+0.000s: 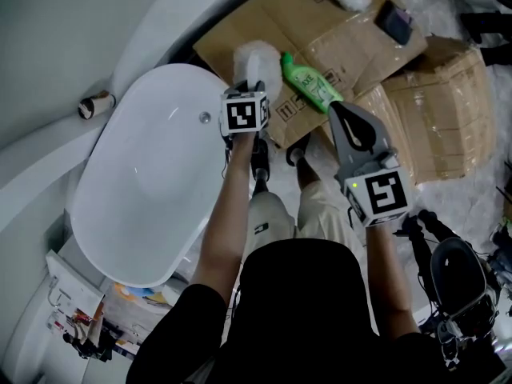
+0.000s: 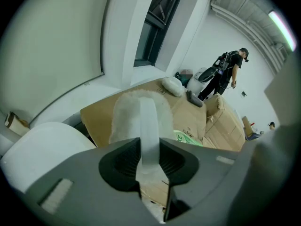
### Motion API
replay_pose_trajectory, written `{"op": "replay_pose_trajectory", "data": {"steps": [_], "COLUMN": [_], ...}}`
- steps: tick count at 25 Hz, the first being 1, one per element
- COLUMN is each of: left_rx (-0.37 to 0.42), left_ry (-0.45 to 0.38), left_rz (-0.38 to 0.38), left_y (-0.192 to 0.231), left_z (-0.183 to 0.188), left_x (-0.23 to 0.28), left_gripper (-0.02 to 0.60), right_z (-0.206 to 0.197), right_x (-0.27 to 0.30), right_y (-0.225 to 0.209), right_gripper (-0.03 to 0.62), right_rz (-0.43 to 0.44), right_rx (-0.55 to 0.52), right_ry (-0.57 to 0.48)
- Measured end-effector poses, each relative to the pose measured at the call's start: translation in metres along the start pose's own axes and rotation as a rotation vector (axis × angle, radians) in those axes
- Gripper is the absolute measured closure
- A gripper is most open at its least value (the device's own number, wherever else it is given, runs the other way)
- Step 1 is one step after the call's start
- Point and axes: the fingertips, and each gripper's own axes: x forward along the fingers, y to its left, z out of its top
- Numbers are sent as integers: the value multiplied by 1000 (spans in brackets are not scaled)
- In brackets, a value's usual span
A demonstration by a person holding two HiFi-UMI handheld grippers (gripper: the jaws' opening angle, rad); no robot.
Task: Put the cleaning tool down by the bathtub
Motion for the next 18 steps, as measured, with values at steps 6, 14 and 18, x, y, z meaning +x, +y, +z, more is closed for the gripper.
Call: {"op": "replay_pose_trajectory", "data": {"steps": [6, 14, 18], "left_rx": [-17, -46, -43], "left_ry": [26, 59, 74], "left_rz": [1, 11, 21], "left_y": [4, 10, 11], "left_z": [-11, -27, -32], "left_x": [16, 30, 34], "left_gripper": [486, 486, 486], "right_z": [-9, -19, -22], "right_x": [6, 12, 14], "right_y": [-2, 3, 2], "right_gripper": [585, 585, 585], "right_rz": [6, 26, 22], "right_rx": [-3, 13, 20], "right_ry": [12, 37, 37]}}
